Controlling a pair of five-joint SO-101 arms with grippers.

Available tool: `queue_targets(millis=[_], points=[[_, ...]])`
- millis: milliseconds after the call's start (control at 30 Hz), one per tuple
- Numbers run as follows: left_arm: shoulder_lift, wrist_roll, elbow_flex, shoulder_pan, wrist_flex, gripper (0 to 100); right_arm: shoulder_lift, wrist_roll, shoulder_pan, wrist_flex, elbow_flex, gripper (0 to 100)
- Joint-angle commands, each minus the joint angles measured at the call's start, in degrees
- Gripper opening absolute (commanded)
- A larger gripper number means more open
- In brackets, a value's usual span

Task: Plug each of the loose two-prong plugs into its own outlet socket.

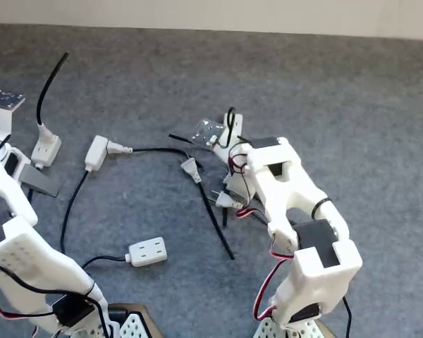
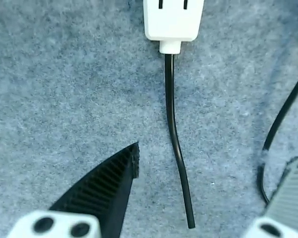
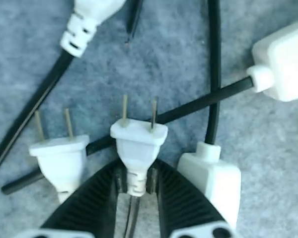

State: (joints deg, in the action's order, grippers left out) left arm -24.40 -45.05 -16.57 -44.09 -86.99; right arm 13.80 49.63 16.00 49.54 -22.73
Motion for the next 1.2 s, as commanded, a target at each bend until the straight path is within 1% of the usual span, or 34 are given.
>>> queue_targets(millis=[0,100,167,233,300,333,467,533,700,767,867,967,1167], points=[[0.57,-0.09,-2.42,-0.31,-0.44,42,-0.13,-2.20,-1.27,-1.45,0.48,0.6],[0.57,0.00,-2.51,0.40,-0.44,42,-1.10,-4.48,-0.40,4.18,2.86,0.6],[0.57,0.09,-4.44,0.92,-0.79,42,-4.26,-10.11,0.84,8.66,6.73,0.6],[0.57,3.16,-6.99,1.19,-0.88,42,-9.27,-14.59,2.86,10.07,8.13,0.6],[0.57,6.59,-10.59,2.15,-0.97,43,-15.69,-17.32,6.37,8.92,6.02,0.6],[0.57,7.21,-12.18,2.77,-1.67,43,-19.21,-18.29,8.57,7.96,4.18,0.6],[0.57,7.56,-18.15,5.85,-7.47,43,-32.75,-22.24,17.89,3.56,-4.79,0.6],[0.66,7.65,-20.88,6.73,-8.35,43,-37.67,-24.26,22.11,2.77,-8.04,0.6],[0.66,9.93,-27.21,6.99,-8.18,44,-42.95,-28.13,30.90,2.51,-13.67,0.6],[0.66,9.93,-29.05,7.08,-8.18,46,-43.47,-30.07,33.71,-0.13,-15.96,0.6],[0.66,10.02,-32.04,7.08,-8.09,47,-45.85,-33.32,35.82,-8.04,-21.14,0.6],[0.57,10.73,-33.36,7.08,-6.07,47,-49.89,-36.22,35.74,-15.43,-27.12,0.6],[0.66,10.81,-33.54,7.96,-4.75,48,-55.96,-36.66,34.77,-16.84,-31.08,0.6]])
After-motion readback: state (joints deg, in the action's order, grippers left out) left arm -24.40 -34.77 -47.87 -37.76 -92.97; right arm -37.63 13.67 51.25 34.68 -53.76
